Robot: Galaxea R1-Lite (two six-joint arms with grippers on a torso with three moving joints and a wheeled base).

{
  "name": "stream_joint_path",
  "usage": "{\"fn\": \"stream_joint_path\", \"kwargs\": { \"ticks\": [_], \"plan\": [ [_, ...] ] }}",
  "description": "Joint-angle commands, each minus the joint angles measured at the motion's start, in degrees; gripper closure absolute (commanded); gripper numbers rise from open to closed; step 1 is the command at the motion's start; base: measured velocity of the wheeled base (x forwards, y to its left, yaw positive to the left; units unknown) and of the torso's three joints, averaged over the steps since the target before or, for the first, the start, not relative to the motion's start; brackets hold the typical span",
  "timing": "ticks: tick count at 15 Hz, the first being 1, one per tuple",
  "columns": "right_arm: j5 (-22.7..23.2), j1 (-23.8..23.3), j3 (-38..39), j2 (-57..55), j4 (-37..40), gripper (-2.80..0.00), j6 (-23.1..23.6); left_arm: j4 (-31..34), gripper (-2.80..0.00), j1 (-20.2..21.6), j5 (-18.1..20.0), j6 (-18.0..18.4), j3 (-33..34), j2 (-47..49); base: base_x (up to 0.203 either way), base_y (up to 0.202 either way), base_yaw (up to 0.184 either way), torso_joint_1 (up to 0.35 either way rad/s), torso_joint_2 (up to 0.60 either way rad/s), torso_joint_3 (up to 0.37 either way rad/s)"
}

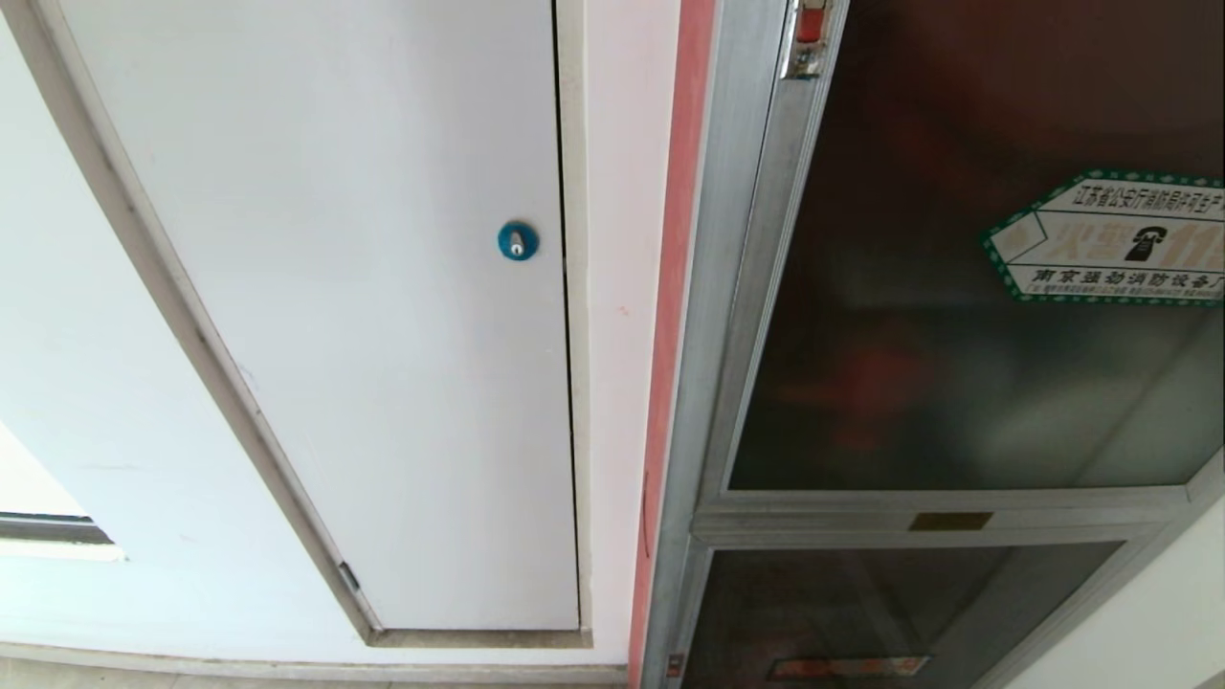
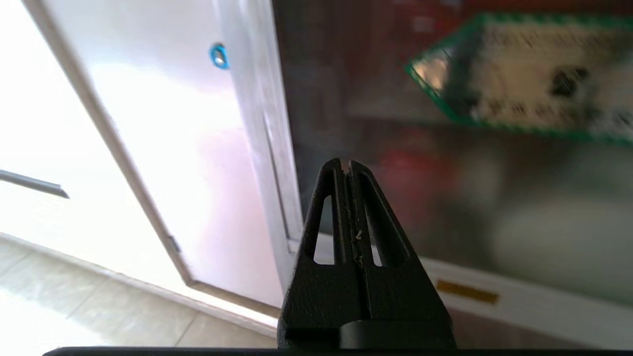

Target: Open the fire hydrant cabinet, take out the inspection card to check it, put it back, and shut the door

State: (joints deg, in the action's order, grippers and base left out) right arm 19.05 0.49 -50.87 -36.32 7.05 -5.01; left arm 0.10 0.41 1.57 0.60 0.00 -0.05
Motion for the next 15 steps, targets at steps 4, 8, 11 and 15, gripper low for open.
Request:
{"fn": "stream_joint_path", "kwargs": {
  "ticks": [4,8,11,15],
  "plan": [
    [5.09,4.62,-20.54,-17.36,5.59,0.00,-4.26,-0.01,0.00,0.02,0.01,0.02,0.00,0.05,0.000,0.000,0.000,0.000,0.00,0.000],
    [5.53,13.95,-32.91,-28.35,10.12,0.00,-9.63,-0.01,0.00,0.02,0.01,0.02,0.00,0.05,0.000,0.000,0.000,0.000,0.00,0.000],
    [3.94,21.46,-36.51,-31.58,11.42,0.00,-13.01,-0.01,0.00,0.02,0.01,0.02,0.00,0.05,0.000,0.000,0.000,0.000,0.00,0.000],
    [-8.96,34.52,-40.44,-36.98,13.74,0.00,-16.40,-0.01,0.00,0.02,0.01,0.02,0.00,0.05,0.000,0.000,0.000,0.000,0.00,0.000]
  ]
}}
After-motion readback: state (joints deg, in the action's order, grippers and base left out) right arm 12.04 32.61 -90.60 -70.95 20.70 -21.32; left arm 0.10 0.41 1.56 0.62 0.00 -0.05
